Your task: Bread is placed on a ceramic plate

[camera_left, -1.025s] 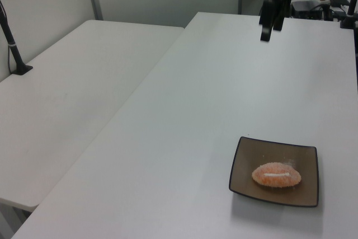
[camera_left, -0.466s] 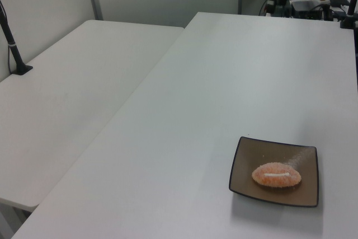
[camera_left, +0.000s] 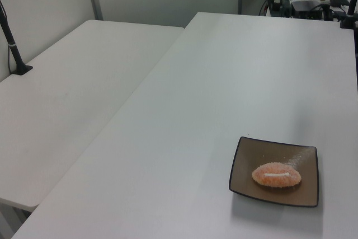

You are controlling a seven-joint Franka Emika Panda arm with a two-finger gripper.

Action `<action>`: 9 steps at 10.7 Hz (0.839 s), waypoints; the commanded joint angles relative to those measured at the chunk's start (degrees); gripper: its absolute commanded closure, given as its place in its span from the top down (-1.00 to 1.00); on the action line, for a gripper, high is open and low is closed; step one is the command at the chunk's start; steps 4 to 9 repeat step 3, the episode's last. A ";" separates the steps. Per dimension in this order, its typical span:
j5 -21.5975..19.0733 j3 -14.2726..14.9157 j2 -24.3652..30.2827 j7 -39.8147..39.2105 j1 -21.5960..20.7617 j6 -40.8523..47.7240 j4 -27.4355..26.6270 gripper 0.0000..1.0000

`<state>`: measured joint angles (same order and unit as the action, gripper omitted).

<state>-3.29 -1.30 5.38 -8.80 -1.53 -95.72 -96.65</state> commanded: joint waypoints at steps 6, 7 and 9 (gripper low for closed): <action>0.30 -2.74 -0.81 -1.22 0.65 -1.05 0.24 1.00; 0.30 -2.74 -0.81 -1.22 0.65 -1.05 0.24 1.00; 0.30 -2.74 -0.81 -1.22 0.65 -1.05 0.24 1.00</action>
